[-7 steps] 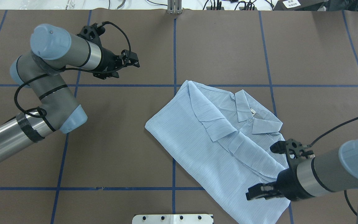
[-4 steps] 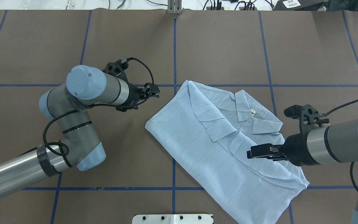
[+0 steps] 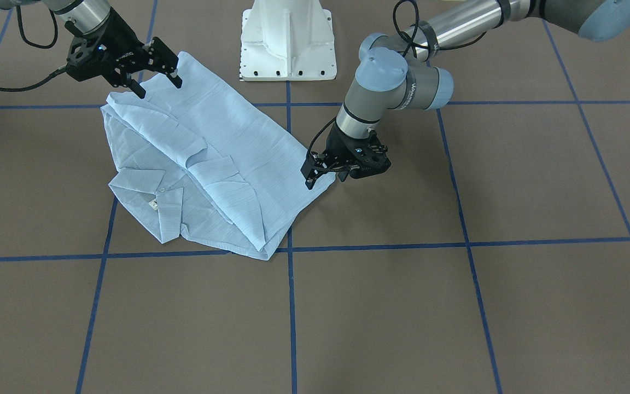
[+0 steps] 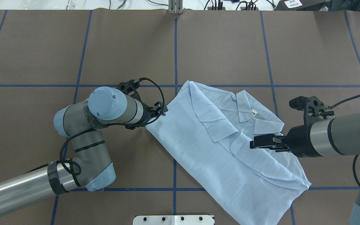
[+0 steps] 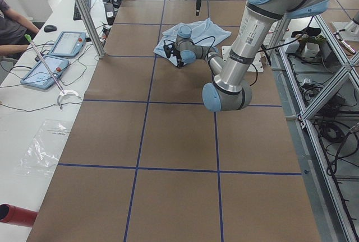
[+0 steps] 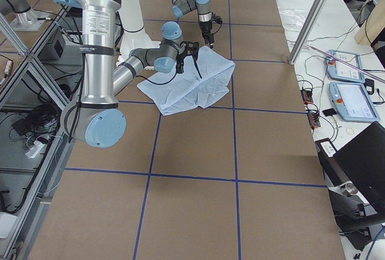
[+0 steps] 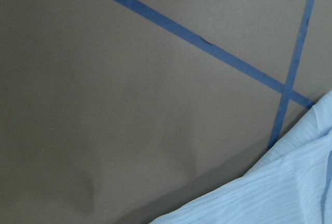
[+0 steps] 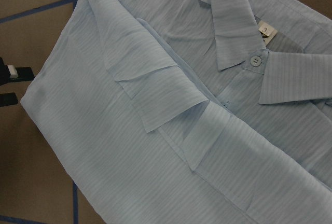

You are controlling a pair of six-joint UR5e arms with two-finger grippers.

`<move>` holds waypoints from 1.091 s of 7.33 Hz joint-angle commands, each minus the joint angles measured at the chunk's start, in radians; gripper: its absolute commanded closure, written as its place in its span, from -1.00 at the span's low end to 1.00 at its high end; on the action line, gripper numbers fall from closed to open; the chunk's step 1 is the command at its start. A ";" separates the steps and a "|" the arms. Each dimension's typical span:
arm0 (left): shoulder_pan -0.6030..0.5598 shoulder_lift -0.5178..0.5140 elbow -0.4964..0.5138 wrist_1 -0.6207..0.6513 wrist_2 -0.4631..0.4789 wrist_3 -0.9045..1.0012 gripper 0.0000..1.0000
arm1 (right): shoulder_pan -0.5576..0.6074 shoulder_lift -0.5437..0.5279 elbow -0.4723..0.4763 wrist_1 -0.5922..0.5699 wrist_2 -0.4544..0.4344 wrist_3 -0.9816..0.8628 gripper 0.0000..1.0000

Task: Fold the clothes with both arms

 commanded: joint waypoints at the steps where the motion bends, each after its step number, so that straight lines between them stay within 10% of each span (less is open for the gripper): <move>1: 0.027 0.001 -0.001 0.023 0.001 -0.001 -0.79 | 0.009 0.001 -0.001 0.000 -0.002 0.000 -1.00; 4: 0.027 0.006 -0.022 0.026 -0.002 0.001 -0.54 | 0.015 0.002 -0.001 0.000 0.000 0.000 -1.00; 7: 0.035 0.003 -0.088 0.116 -0.012 0.002 0.97 | 0.018 0.001 -0.002 -0.002 -0.002 0.000 -1.00; 8: 0.041 0.003 -0.085 0.115 -0.012 0.004 1.00 | 0.020 0.001 -0.004 -0.002 -0.002 0.000 -1.00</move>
